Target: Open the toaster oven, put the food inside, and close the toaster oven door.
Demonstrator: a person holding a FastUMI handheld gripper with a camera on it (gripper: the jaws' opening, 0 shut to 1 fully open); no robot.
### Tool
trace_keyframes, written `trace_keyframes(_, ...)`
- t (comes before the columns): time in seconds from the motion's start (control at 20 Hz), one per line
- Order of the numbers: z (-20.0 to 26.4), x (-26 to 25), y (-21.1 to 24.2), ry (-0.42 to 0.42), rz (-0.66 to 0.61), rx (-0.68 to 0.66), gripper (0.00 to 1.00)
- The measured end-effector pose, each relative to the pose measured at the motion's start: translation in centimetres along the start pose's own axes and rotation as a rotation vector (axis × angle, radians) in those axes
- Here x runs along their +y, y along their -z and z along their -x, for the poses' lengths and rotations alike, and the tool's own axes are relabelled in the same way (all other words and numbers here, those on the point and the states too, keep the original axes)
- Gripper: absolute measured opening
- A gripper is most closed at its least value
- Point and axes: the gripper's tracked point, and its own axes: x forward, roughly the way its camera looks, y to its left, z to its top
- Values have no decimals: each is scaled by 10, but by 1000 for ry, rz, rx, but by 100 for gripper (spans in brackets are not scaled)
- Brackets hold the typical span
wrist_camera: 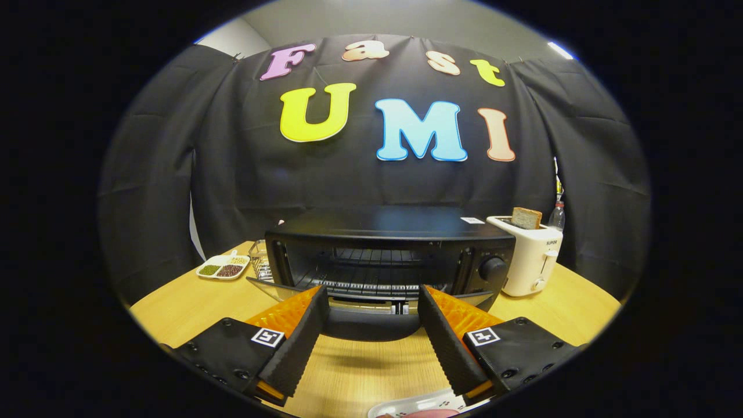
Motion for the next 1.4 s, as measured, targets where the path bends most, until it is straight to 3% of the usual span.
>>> trace_keyframes(0.55, 29, 4, 62, 24, 19, 187, 97)
trace_keyframes(0.7, 40, 10, 76, -13, 19, 270, 98)
trace_keyframes(1.0, 78, 0, 59, -101, -36, 306, 98)
trace_keyframes(1.25, 105, -35, 46, -143, -49, 351, 98)
trace_keyframes(1.4, 114, -46, 48, -241, -78, 416, 98)
